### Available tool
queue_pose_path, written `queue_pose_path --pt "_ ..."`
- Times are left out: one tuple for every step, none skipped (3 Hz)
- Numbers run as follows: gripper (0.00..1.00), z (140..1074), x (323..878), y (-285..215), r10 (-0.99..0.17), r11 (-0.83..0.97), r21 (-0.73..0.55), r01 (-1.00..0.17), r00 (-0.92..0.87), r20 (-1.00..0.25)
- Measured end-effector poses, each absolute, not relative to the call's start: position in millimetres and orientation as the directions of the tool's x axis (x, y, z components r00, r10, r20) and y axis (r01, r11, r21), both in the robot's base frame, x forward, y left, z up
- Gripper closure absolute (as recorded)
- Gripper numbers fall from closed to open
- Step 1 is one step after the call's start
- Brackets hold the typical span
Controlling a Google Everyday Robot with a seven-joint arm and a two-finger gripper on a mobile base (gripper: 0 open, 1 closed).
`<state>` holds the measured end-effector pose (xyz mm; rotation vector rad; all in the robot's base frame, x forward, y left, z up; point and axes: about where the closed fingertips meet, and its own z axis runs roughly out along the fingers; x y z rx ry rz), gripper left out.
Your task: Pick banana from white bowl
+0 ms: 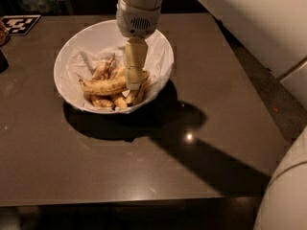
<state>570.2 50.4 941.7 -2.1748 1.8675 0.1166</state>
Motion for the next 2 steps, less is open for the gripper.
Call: queue_pose_path --pt "0.0 936.2 571.3 61.2 -0.944 -0.174 -0.134 -0.975 0.204 -0.257" --pt "0.15 926.9 572.8 68.1 -0.936 -0.194 -0.11 -0.975 0.218 -0.276"
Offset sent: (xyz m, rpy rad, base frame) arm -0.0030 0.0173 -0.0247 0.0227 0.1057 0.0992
